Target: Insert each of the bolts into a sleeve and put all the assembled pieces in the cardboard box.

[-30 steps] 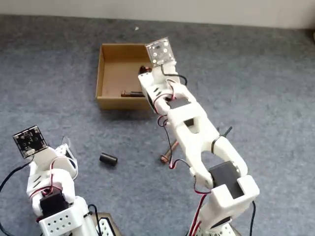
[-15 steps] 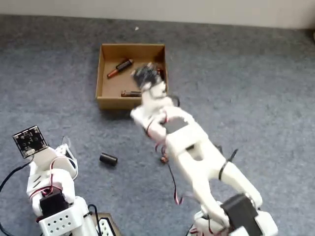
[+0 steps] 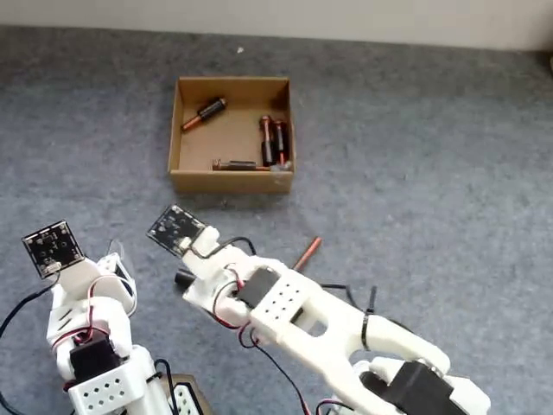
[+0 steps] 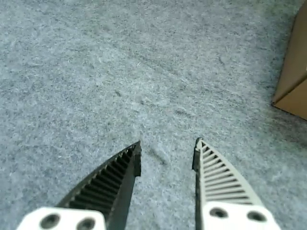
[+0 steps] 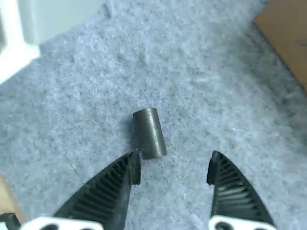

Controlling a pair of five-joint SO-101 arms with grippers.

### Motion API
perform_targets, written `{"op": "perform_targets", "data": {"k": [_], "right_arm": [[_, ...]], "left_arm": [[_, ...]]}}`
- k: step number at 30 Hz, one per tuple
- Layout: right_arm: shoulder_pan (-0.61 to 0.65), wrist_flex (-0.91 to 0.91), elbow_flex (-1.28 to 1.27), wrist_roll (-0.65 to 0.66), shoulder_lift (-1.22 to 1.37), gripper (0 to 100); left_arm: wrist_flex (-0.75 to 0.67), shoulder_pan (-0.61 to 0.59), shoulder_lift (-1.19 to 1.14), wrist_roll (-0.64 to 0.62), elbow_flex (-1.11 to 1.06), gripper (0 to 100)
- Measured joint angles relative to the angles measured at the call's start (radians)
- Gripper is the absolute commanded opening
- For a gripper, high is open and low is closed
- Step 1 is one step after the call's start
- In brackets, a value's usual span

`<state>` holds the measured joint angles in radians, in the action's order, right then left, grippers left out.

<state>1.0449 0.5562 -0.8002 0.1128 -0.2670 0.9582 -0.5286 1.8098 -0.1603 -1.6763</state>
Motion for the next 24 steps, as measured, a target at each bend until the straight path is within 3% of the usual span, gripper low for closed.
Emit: {"op": "perform_targets", "data": {"k": [15,21,24], "right_arm": [[0.012,0.006,0.252,0.006,0.385,20.2],[0.005,0.048,0.284,0.028,0.427,0.0],[-0.002,0.114,0.319,0.097,0.428,0.6]], "left_arm": [[0.0,0.0,0.0,0.0,0.0,19],[0.0,0.0,0.0,0.0,0.0,19],[0.0,0.0,0.0,0.0,0.0,19]]}}
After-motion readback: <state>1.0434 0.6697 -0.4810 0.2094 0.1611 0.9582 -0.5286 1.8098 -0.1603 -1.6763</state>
